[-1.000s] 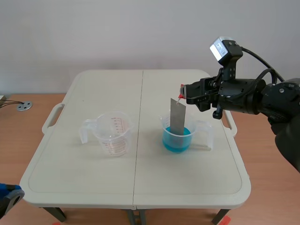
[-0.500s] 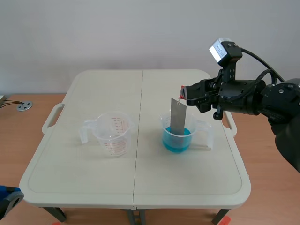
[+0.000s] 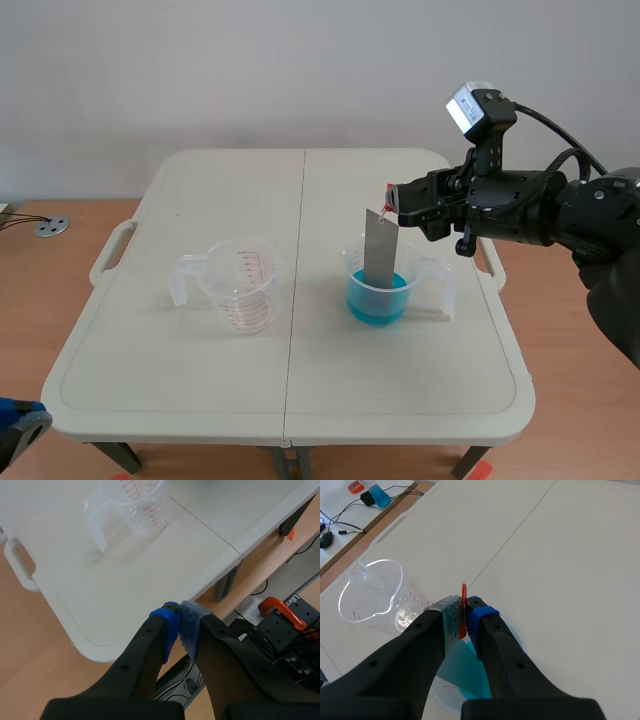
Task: Hold the metal plate by the orange handle, dip it into the blue solution, take it out and point at it, then put the plate back in the beaker on the left.
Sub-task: 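Hold the plate still in the solution, then raise the plate and point at it, then put the plate into the left beaker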
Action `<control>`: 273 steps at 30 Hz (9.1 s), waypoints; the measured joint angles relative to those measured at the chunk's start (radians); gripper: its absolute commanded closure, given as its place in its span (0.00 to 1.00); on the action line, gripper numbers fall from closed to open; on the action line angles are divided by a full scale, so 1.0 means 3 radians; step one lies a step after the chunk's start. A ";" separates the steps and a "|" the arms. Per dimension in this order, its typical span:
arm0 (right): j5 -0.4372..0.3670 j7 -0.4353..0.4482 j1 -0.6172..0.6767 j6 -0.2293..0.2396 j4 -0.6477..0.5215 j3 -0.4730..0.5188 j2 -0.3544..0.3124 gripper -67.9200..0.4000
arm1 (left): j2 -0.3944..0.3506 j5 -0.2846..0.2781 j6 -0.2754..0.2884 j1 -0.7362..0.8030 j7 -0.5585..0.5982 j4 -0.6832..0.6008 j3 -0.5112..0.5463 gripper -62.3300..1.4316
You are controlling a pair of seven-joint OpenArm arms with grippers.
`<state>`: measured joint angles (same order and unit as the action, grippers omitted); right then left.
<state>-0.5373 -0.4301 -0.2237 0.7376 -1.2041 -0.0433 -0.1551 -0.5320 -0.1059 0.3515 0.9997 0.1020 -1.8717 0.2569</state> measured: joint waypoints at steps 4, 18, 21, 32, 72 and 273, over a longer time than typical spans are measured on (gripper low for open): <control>0.0022 0.0013 0.0000 0.0000 0.0000 0.0000 0.0000 0.98 | 0.0000 0.0000 0.0000 0.0000 0.0000 0.0000 0.0000 0.95; 0.0022 0.0013 0.0000 0.0000 0.0000 0.0000 0.0000 0.98 | 0.0000 0.0000 0.0000 0.0000 0.0000 0.0000 0.0000 0.95; 0.0022 0.0013 0.0000 0.0000 0.0000 0.0000 0.0000 0.98 | 0.0000 0.0000 0.0000 0.0000 0.0000 0.0000 0.0000 0.95; 0.0023 0.0024 0.0000 0.0000 0.0000 0.0000 0.0000 0.98 | 0.0000 0.0000 0.0000 0.0000 0.0000 0.0000 0.0000 0.95; -0.1549 -0.1305 0.0009 -0.0013 -0.1198 0.0298 -0.0003 0.98 | 0.0000 0.0001 0.0001 -0.0064 0.0131 0.0000 0.0000 0.95; 0.0098 0.0509 -0.0417 -0.0202 -0.0520 -0.1289 0.0544 0.98 | 0.0212 0.0013 0.0212 0.0277 0.0074 -0.0104 0.0301 0.95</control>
<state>-0.5079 -0.2775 -0.3489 0.6769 -1.3602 -0.4301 0.0082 -0.4683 -0.1020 0.4152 1.0828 0.1242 -1.9030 0.3473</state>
